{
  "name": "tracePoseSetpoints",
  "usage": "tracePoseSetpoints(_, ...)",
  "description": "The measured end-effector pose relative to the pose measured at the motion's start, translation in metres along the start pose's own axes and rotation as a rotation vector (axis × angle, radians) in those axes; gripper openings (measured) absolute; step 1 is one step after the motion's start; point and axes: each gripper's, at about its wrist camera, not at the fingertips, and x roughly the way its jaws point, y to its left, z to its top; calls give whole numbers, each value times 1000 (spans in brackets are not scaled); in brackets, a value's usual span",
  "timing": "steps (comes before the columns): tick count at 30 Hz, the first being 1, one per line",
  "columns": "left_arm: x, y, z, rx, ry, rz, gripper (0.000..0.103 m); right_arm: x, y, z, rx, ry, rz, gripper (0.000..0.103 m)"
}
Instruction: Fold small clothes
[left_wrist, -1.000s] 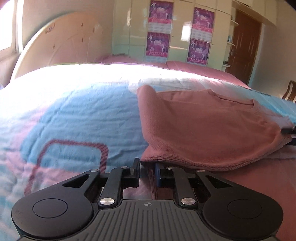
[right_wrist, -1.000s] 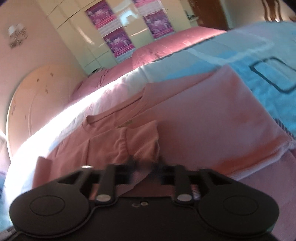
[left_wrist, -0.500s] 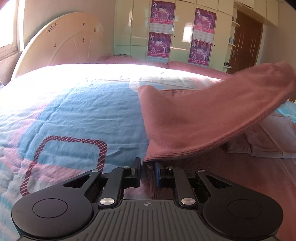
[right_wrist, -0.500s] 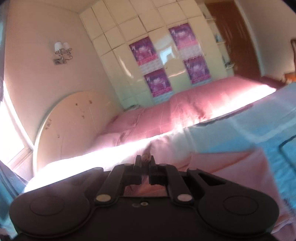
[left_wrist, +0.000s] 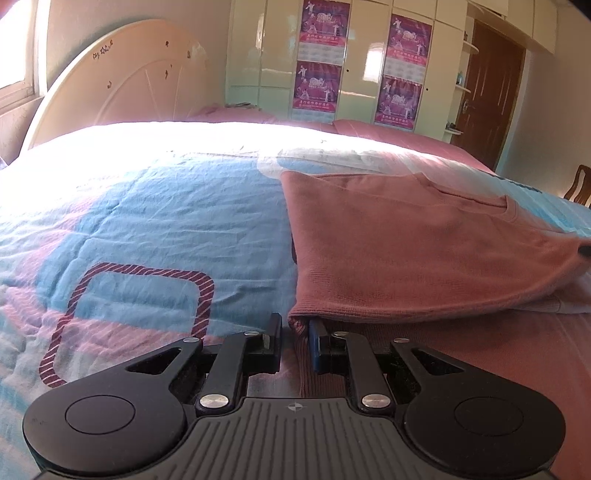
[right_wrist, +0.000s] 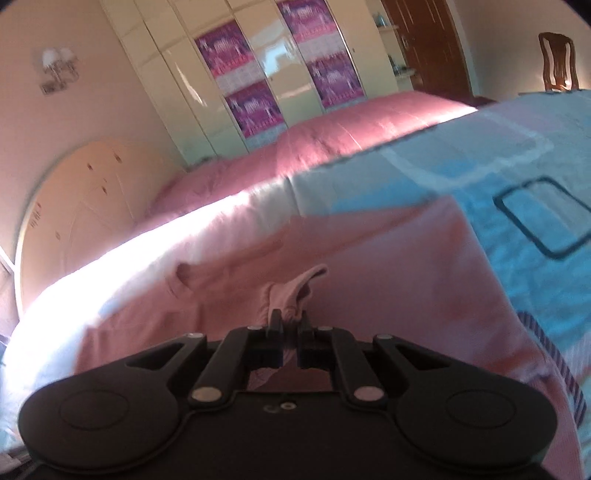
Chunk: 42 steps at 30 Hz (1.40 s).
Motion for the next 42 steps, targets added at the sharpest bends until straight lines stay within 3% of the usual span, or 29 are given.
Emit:
tracePoseSetpoints(5,-2,0,3,15,18,-8,15,18,-15,-28,-2,68,-52,10)
tracePoseSetpoints(6,-6,2,3,20,23,-21,15,16,-15,-28,-3,72,-62,15)
tracePoseSetpoints(8,-25,10,7,-1,-15,-33,15,4,-11,-25,-26,46,-114,38)
tracePoseSetpoints(9,-34,10,9,0,-48,-40,21,-6,-7,-23,-52,11,-138,39)
tracePoseSetpoints(10,-40,6,13,5,-76,-51,37,-15,-1,-21,-81,-23,-122,38)
tracePoseSetpoints(12,-35,-10,19,23,-102,-95,51,-19,20,-21,-171,-21,-58,28)
tracePoseSetpoints(14,-17,-30,23,54,-57,-118,51,-5,38,-28,-255,27,-44,13)
tracePoseSetpoints(17,14,-42,13,76,80,-147,51,22,39,-45,-315,164,-137,11)
tracePoseSetpoints(20,10,-41,24,66,41,-175,51,13,48,-39,-364,157,-134,14)
tracePoseSetpoints(23,23,-42,52,80,-23,-165,51,12,52,-18,-295,51,-82,20)
tracePoseSetpoints(25,43,-42,71,71,-31,-164,52,28,60,-5,-268,34,-50,20)
tracePoseSetpoints(30,112,-38,108,60,22,-139,52,88,79,9,-233,100,23,17)
tracePoseSetpoints(31,127,-35,113,56,48,-101,52,101,78,10,-216,119,5,17)
tracePoseSetpoints(33,136,-20,121,-6,42,-137,52,113,72,10,-179,128,-34,17)
tracePoseSetpoints(35,130,-17,124,-52,27,-147,52,107,74,13,-160,105,-26,28)
tracePoseSetpoints(37,126,-30,122,-3,11,-142,52,99,91,11,-192,72,13,28)
tracePoseSetpoints(40,130,-47,112,43,22,-151,53,113,129,-1,-250,118,111,24)
tracePoseSetpoints(42,130,-41,104,55,17,-142,53,124,146,-13,-315,158,120,23)
